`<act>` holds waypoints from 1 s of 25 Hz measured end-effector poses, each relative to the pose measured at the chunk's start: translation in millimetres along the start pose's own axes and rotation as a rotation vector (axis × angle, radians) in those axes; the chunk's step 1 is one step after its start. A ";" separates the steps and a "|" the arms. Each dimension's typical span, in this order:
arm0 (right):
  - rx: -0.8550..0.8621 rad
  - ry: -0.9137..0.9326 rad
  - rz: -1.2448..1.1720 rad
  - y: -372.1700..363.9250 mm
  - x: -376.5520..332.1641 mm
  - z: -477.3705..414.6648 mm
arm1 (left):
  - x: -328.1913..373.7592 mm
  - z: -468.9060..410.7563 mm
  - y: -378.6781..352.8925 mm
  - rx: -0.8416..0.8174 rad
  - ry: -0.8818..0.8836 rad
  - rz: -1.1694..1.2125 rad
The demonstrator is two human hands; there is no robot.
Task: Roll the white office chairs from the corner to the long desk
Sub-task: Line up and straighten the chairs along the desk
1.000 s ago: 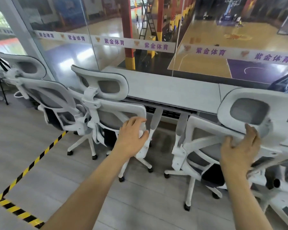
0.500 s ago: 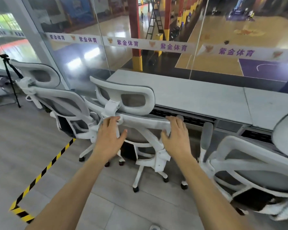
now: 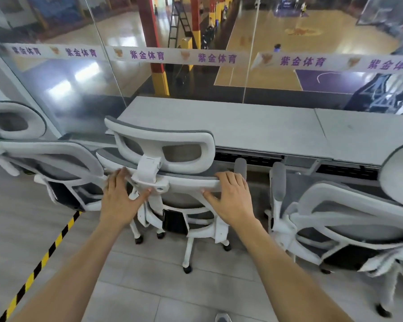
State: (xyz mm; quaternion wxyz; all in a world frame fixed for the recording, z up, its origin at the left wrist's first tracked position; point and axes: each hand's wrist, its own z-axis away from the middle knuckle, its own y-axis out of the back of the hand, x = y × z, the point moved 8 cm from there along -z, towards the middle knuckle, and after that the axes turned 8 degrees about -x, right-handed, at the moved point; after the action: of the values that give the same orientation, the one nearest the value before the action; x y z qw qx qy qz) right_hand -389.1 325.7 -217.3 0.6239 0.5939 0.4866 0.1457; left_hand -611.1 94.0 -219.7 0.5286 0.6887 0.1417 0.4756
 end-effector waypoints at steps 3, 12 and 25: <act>0.033 -0.073 -0.048 3.8 3.0 17.9 | 3.6 7.5 2.5 0.039 -0.091 0.054; 0.072 -0.147 -0.169 18.6 29.2 53.6 | 33.5 24.8 -11.7 0.045 -0.204 0.060; 0.082 -0.220 -0.219 22.1 47.3 43.2 | 53.3 11.0 -24.0 -0.028 -0.182 0.055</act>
State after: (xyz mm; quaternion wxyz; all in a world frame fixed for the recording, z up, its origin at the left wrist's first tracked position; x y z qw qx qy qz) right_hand -323.7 341.3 -226.1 0.6606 0.5747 0.4829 -0.0089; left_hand -567.8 134.3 -213.3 0.5357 0.7250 0.0675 0.4275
